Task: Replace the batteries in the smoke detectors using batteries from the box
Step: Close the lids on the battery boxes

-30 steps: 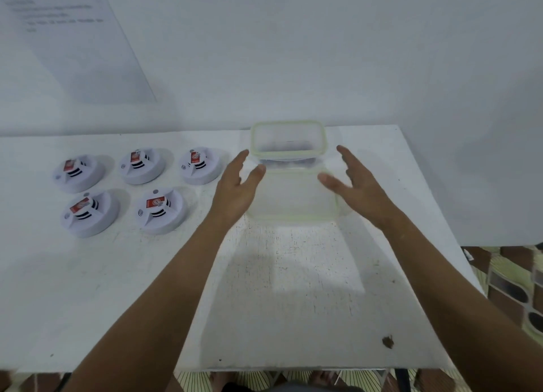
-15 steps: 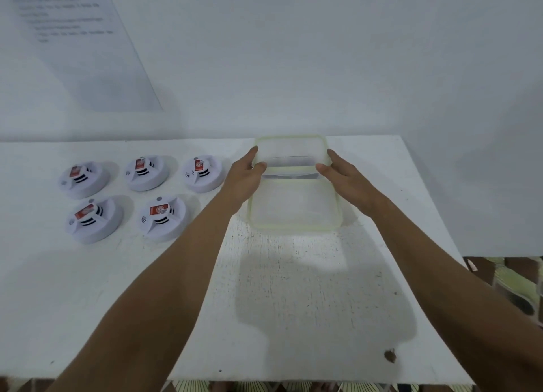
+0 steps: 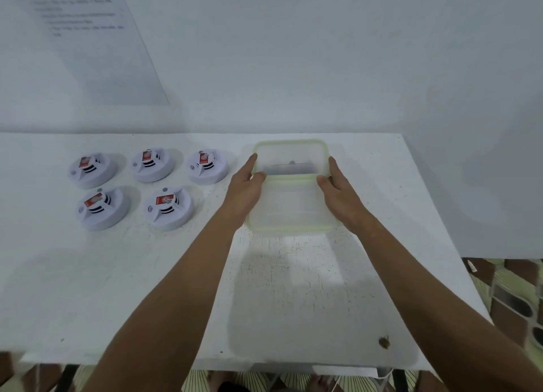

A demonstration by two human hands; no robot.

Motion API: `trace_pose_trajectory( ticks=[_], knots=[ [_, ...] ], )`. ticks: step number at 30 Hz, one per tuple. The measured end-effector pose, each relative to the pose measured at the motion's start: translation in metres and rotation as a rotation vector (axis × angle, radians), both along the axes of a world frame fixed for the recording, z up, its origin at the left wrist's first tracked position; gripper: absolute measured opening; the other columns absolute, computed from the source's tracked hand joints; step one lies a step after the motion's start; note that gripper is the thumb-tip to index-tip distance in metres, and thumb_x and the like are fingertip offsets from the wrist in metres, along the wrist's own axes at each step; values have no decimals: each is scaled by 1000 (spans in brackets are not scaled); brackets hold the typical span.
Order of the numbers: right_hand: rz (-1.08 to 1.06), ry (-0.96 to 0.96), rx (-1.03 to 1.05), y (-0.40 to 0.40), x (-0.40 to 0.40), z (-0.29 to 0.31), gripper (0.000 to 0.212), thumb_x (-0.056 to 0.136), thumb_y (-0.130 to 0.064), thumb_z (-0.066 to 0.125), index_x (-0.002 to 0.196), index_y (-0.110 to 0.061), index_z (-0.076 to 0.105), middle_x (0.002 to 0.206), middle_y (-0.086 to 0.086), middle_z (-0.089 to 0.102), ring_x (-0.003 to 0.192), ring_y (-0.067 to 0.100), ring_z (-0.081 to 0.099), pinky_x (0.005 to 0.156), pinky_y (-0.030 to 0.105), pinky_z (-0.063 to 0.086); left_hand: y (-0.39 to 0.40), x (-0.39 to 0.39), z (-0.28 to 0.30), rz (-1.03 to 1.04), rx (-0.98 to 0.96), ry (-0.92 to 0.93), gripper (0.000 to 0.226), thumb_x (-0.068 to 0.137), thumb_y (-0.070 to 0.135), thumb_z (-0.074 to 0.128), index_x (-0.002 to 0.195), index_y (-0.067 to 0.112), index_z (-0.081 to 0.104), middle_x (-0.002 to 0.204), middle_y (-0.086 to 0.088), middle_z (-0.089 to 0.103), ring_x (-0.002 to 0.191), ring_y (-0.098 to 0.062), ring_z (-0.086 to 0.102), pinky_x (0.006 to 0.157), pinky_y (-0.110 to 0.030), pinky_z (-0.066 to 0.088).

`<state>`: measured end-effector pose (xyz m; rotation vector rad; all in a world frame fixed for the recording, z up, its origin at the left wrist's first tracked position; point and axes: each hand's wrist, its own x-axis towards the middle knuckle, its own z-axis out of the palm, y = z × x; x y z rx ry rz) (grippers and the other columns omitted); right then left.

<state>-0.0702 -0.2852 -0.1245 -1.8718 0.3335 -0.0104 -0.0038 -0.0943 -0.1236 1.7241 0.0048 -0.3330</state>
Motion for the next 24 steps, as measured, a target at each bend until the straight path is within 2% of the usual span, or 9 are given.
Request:
trace_pose_trajectory(
  ticks=[4,8,12,15,18,22,24],
  knots=[
    [17,18,-13,-2,-3,2,57,107,-28,33,158,-22,6,165,-6,13,150,12,17,123,36,18,-1,0,-2,29,13,-24,51,99,24,46,147,36,35,149,8,41,119,-8,45,95,-25,38],
    [36,28,-39,-2,-4,5,57,108,-28,33,158,-22,6,164,-5,15,149,12,20,121,32,19,-2,2,-2,39,65,-62,50,96,30,49,145,39,38,148,3,43,126,-11,45,107,-34,39],
    [37,13,-101,-1,-4,7,57,107,-28,35,158,-20,9,164,-3,18,149,14,20,116,27,18,-2,4,-3,31,148,-86,51,93,35,48,143,39,39,144,2,49,128,-15,48,110,-40,39],
    [8,-35,-252,-2,-7,12,58,105,-25,42,156,-13,16,162,1,23,150,17,20,113,21,15,1,0,5,25,232,-133,50,97,35,47,146,34,38,145,-1,48,130,-16,46,109,-34,36],
    [-38,-178,-404,6,-8,22,60,104,-21,45,156,-10,18,163,7,18,152,20,13,121,29,10,17,-12,19,16,281,-255,48,99,33,48,147,29,39,148,3,45,133,-13,44,107,-29,36],
    [68,-351,-543,58,-10,37,59,102,-18,50,154,-10,23,163,5,18,153,19,8,120,24,6,78,-35,39,-21,340,-504,47,99,29,52,145,25,42,150,10,42,134,-2,37,113,-31,34],
    [121,-444,-560,99,-12,40,60,100,-17,52,154,-11,25,162,0,19,152,17,7,119,18,4,119,-44,47,-6,403,-622,46,98,26,53,143,23,44,147,12,43,132,-2,40,111,-26,35]
  ],
)
